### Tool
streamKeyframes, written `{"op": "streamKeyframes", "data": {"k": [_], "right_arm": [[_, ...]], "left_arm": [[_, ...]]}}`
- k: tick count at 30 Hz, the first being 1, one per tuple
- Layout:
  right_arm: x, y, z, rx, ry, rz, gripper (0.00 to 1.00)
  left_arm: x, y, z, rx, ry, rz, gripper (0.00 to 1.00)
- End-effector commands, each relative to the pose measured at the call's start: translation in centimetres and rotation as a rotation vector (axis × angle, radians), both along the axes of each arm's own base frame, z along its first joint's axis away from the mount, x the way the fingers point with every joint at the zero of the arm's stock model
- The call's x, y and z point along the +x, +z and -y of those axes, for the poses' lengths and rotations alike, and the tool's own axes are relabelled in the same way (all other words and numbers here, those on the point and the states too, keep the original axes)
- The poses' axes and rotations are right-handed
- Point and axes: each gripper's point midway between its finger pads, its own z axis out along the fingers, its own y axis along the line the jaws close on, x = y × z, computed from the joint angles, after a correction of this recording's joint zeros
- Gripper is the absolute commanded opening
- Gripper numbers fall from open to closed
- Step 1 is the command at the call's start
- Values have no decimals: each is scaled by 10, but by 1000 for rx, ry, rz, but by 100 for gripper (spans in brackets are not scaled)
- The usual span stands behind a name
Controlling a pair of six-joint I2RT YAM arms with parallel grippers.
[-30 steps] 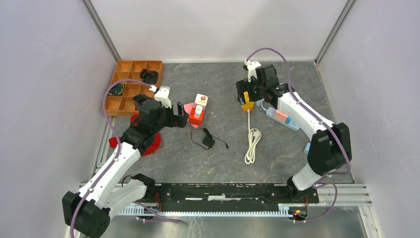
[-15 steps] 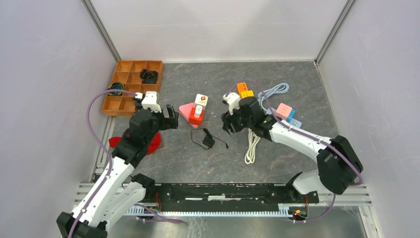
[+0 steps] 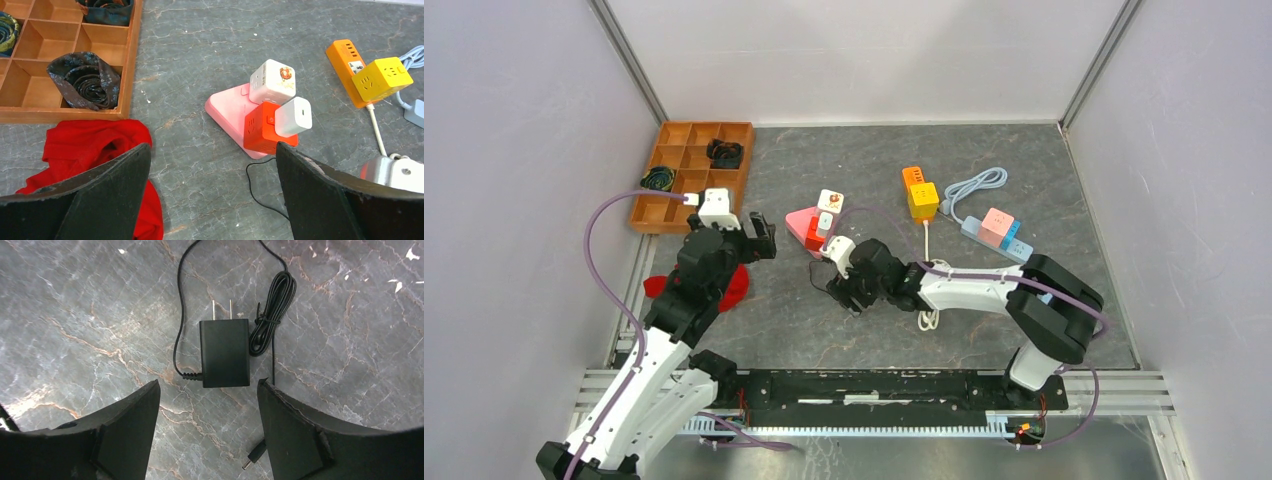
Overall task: Insert the plug
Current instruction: Pick up the plug from the center of the board.
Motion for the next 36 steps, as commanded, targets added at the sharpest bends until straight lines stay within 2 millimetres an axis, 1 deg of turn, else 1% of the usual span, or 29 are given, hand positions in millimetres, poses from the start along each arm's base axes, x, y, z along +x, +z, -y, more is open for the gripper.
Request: {"op": "streamKeyframes", "data": {"k": [1,8,15,16,20,25,28,30,33,36], "right_arm": [[23,14,-8,29,-87,106,77],[22,0,-6,7,-100,87,69],[20,-11,-7,-5,-88,69,67],[20,-12,-6,-14,-94,70,65],[23,-10,-5,-14,-107,77,57],[23,-5,-1,17,-144,74,39],[21,7,-3,38,-152,55,33],[22,20,-4,64,-181,45,30],[30,50,-7,140,-232,8,30],[40,77,-7,200,-272,-66,29]], "left_arm": [[4,10,-5,5,27,38,100],[4,7,-4,13,22,26,100],[5,6,-2,5,14,23,100],[4,7,-1,1,12,24,100],[5,4,0,-7,9,21,100],[7,1,4,-15,-3,11,100],[6,0,11,-21,-45,6,100],[5,0,18,-20,-86,8,100],[2,1,31,-25,-168,15,99],[-2,2,47,-42,-261,27,96]]}}
